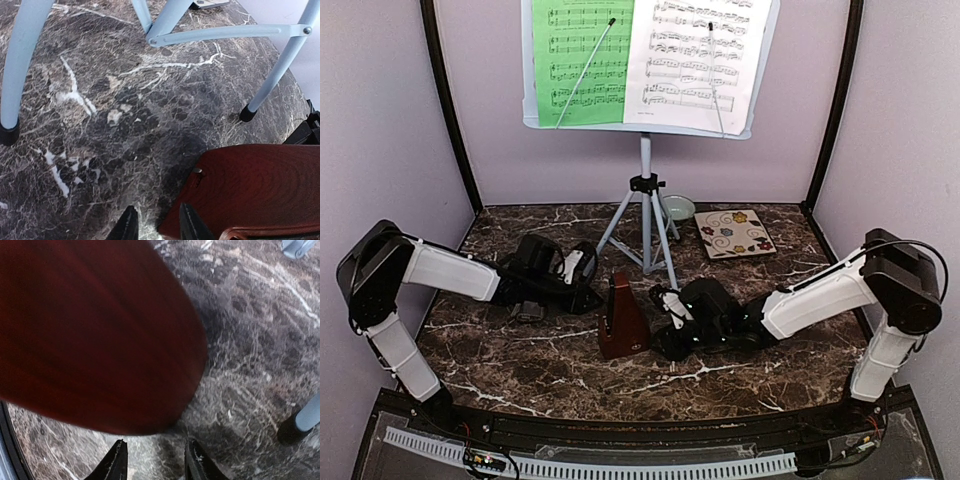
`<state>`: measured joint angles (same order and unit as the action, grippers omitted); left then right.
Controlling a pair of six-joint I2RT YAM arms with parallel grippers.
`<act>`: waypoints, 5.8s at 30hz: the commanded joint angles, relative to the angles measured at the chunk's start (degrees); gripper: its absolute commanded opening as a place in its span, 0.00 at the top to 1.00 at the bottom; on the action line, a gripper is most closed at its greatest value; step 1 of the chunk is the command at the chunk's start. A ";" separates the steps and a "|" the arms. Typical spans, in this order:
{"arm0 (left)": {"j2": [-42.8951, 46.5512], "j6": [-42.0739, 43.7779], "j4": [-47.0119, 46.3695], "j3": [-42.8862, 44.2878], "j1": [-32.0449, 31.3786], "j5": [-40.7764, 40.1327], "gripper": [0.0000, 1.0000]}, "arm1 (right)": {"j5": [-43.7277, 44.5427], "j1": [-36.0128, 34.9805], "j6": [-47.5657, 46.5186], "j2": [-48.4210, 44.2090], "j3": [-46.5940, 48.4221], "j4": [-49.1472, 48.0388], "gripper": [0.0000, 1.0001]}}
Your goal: Set up the instrument practice props
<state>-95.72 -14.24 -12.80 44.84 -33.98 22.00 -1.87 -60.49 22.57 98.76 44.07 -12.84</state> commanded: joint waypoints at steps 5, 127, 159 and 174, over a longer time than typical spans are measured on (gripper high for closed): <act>2.00 -1.11 -3.94 -3.93 -0.92 1.34 0.70 | 4.87 -0.43 -0.88 1.20 4.98 -1.58 0.62; 15.51 -1.69 -1.54 -8.57 -2.85 -8.48 0.64 | -8.31 -0.13 -0.23 6.98 9.54 -17.07 0.24; 17.10 -2.37 -2.74 -9.75 -2.59 -8.73 0.57 | 6.50 -2.96 -3.91 -2.32 12.13 -9.87 0.01; 18.92 -2.27 -1.53 -9.60 -2.59 -9.99 0.55 | 27.04 -4.25 -4.90 -5.67 11.64 -1.77 0.00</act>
<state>-79.09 -16.32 -14.50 35.55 -36.75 12.60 17.23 -64.84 18.00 95.72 56.93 -16.01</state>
